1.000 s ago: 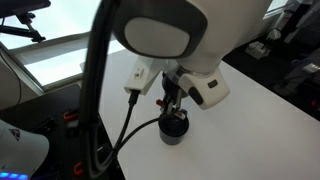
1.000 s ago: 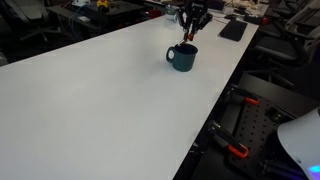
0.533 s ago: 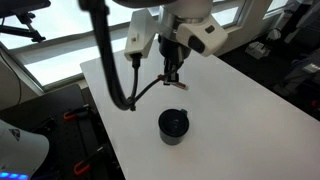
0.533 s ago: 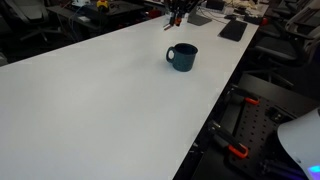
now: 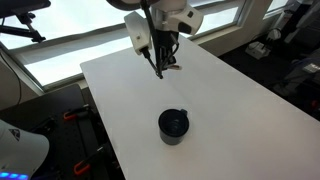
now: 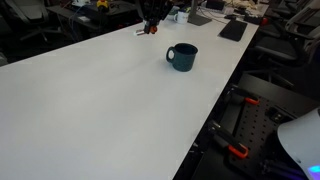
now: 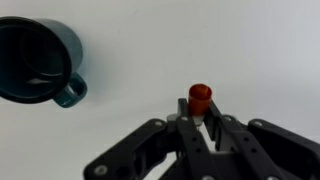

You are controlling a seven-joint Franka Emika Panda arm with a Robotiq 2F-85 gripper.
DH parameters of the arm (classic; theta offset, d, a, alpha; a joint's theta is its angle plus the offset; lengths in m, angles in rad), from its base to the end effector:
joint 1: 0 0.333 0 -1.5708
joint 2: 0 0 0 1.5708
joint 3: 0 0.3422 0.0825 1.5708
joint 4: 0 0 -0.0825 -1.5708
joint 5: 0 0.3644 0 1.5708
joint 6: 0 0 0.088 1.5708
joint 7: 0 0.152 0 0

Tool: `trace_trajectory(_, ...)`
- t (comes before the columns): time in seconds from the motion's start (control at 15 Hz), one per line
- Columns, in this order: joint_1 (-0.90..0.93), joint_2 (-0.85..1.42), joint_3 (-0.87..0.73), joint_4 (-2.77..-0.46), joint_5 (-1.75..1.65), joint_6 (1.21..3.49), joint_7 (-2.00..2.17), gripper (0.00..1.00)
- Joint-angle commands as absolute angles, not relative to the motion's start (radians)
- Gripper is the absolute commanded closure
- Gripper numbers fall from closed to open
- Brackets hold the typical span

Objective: Remove the marker from the mug

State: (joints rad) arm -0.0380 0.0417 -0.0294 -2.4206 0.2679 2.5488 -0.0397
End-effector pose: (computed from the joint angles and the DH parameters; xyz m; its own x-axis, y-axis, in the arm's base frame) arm 0.4900 -0.0299 0.2962 0.9662 -0.2466 0.0746 -0.2322 -0.9590 -0.1623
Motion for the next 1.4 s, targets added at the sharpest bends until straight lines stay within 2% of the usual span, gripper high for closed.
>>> trace_trajectory(0.0,-0.022,0.151,0.01,-2.404,0.364,2.625,-0.13,0.95)
trace_trajectory(0.4,-0.064,0.295,0.073,-2.374,0.436,2.66,-0.194,0.95)
trace_trajectory(1.0,-0.116,0.386,0.089,-2.317,0.404,2.599,-0.195,0.95)
trace_trajectory(1.07,-0.121,0.397,0.095,-2.309,0.408,2.581,-0.198,0.56)
trace_trajectory(1.13,-0.125,0.408,0.096,-2.301,0.407,2.565,-0.2,0.55)
trace_trajectory(1.33,-0.135,0.441,0.087,-2.263,0.392,2.456,-0.182,0.34)
